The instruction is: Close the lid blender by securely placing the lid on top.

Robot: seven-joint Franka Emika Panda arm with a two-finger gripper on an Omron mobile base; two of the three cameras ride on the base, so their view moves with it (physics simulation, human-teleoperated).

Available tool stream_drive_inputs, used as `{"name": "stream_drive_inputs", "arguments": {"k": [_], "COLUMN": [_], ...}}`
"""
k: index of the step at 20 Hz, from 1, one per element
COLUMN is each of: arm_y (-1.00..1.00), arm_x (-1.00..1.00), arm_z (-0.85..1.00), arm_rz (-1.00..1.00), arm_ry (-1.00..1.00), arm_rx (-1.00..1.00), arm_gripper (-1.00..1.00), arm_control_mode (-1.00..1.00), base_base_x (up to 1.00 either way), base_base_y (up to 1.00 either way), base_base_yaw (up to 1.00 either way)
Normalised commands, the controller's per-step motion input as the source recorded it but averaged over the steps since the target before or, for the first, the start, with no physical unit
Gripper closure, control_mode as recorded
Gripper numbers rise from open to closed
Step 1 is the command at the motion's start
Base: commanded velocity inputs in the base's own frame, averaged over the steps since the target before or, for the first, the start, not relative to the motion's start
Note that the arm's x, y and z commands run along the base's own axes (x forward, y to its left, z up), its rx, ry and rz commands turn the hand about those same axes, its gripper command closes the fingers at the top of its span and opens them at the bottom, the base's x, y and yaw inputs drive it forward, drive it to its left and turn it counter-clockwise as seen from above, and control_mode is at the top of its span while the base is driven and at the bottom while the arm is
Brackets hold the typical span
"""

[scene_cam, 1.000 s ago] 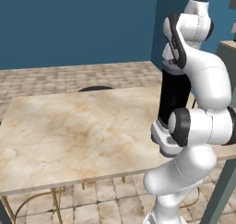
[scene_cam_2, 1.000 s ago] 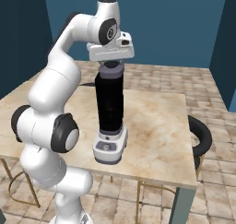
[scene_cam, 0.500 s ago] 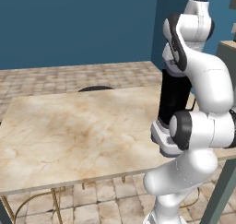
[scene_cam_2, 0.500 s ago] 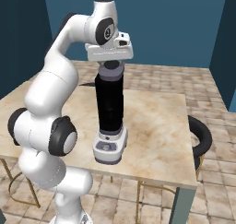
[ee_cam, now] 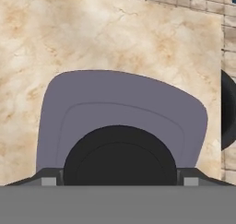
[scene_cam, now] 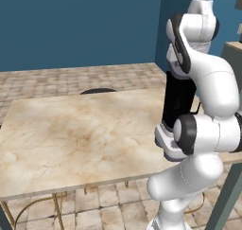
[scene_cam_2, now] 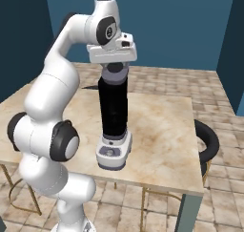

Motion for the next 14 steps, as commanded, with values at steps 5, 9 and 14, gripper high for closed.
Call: {"name": "stream_drive_inputs", "arguments": {"k": [5, 9, 14], "arm_y": [0.0, -0.03, 0.0], "arm_x": [0.0, -0.08, -0.18], "arm_z": [0.04, 0.13, 0.06], "arm_rz": [0.0, 0.0, 0.0], "arm_ry": [0.03, 0.0, 0.0], "arm_rx": [0.0, 0.0, 0.0], "arm_gripper": [1.0, 1.0, 1.0], "arm_control_mode": [-1.0, -1.0, -1.0], "base_base_x": [0.0, 0.0, 0.0], "base_base_y": [0.0, 0.0, 0.0], "base_base_yaw": [0.0, 0.0, 0.0]}}
